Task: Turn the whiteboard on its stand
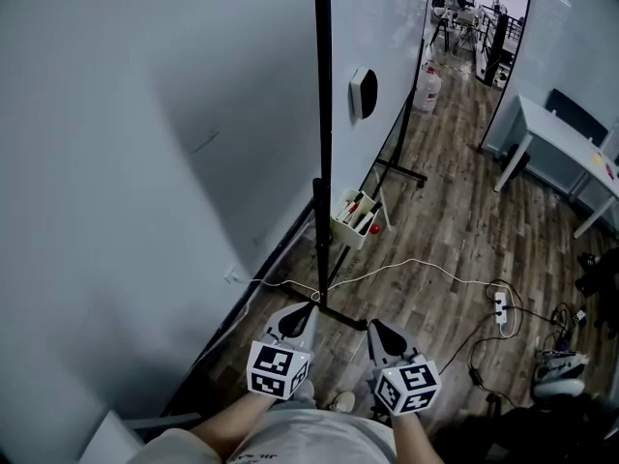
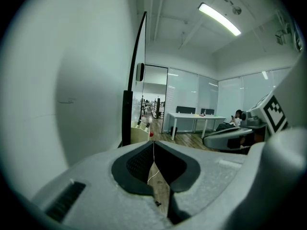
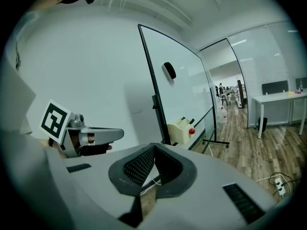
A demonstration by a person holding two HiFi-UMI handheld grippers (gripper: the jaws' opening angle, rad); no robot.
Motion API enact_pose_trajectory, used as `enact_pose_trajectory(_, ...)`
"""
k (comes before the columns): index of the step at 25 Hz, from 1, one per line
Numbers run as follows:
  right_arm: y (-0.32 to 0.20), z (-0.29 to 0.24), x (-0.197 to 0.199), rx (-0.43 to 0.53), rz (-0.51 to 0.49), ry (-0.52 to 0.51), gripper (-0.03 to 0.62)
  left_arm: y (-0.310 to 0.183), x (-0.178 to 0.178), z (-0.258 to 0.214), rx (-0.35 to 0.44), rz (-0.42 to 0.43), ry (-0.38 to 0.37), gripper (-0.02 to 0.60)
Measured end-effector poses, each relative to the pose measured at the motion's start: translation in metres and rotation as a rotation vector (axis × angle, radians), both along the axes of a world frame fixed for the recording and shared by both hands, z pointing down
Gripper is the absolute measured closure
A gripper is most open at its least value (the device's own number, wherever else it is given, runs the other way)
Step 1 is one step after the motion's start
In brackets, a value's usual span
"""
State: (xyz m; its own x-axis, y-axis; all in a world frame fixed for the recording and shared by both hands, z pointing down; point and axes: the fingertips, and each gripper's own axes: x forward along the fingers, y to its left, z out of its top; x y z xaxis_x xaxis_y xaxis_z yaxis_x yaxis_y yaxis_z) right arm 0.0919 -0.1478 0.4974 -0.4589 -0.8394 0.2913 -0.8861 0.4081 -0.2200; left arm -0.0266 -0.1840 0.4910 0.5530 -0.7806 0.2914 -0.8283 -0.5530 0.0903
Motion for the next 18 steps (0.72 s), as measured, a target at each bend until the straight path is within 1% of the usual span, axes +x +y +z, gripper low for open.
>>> enact_pose_trajectory(14,-0.047,0.003,-0.001,-0.007,-0.01,-0.005,0.588,-0.095,-0.009,-0.008,0.028,-0.053,-0.004,0.566)
enact_pose_trajectory(15,-0.049,0.003,0.0,-0.008,-0.008,-0.004,0.588,-0.103,-0.009,-0.008,0.027,-0.054,-0.001,0.562)
enact_pose_trajectory(18,-0.052,0.007,-0.001,-0.014,-0.003,-0.004,0.588,-0.126,-0.006,-0.006,0.019,-0.046,0.004,0.513)
